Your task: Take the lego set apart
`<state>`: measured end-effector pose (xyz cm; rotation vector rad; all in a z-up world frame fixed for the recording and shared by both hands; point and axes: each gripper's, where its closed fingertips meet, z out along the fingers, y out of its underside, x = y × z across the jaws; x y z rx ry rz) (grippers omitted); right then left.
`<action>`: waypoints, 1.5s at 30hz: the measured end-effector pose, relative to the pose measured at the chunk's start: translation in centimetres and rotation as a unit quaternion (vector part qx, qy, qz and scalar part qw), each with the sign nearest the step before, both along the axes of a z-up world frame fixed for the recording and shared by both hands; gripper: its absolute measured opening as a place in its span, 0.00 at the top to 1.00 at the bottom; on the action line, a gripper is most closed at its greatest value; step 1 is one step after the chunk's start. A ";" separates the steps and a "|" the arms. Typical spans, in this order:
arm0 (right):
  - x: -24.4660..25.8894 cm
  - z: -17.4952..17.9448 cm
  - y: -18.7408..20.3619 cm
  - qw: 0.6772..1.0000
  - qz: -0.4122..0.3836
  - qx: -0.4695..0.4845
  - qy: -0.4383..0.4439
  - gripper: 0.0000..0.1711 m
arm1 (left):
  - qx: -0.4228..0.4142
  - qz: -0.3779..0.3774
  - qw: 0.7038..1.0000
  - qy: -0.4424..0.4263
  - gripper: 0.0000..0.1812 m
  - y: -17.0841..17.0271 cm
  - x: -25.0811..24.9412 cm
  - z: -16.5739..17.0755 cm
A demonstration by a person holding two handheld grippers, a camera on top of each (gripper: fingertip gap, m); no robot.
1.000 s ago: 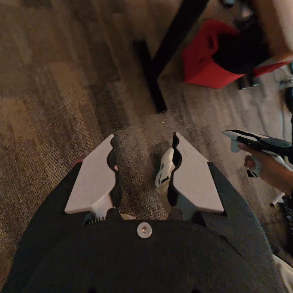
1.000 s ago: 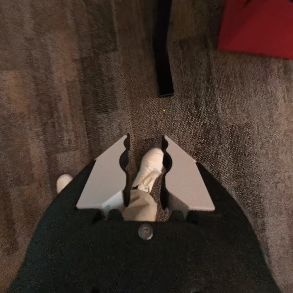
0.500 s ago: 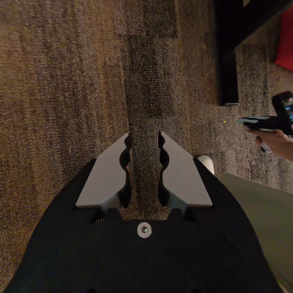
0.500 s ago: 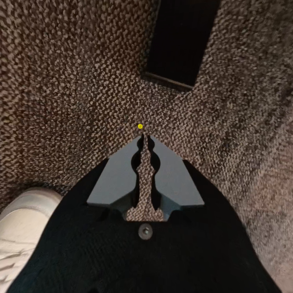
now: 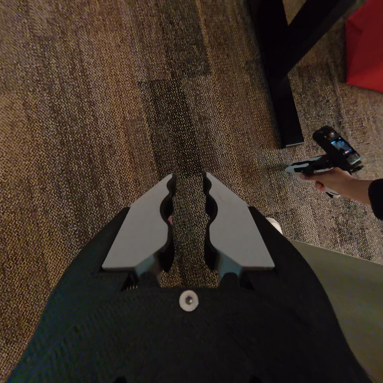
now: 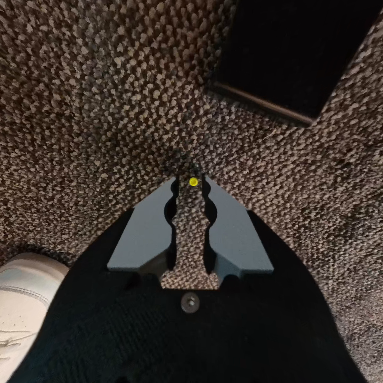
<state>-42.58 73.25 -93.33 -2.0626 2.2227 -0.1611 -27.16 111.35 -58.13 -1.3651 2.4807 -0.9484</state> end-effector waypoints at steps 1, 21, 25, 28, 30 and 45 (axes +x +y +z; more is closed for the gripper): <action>0.0 -0.2 0.0 1.000 0.003 -0.003 0.008 0.89 | 0.001 -0.002 1.000 -0.003 0.87 0.0 0.1 0.1; -0.5 -0.1 0.7 0.998 -0.061 -0.006 0.028 0.99 | -0.004 -0.021 1.000 -0.018 0.89 4.3 1.5 0.7; -0.4 0.2 1.3 0.998 -0.042 -0.012 0.034 1.00 | -0.005 -0.018 1.000 -0.015 0.89 5.4 1.8 0.7; -0.3 1.5 1.5 0.998 -0.045 -0.027 0.019 1.00 | -0.009 -0.015 1.000 -0.009 0.89 6.2 1.9 1.0; -0.3 2.0 1.1 0.998 -0.044 -0.036 0.019 0.96 | -0.010 -0.019 1.000 -0.003 0.88 6.7 1.8 1.0; 4.5 0.8 -0.6 0.982 -0.187 -0.007 -0.040 0.89 | 0.001 -0.040 0.999 0.022 0.88 7.5 2.4 -1.9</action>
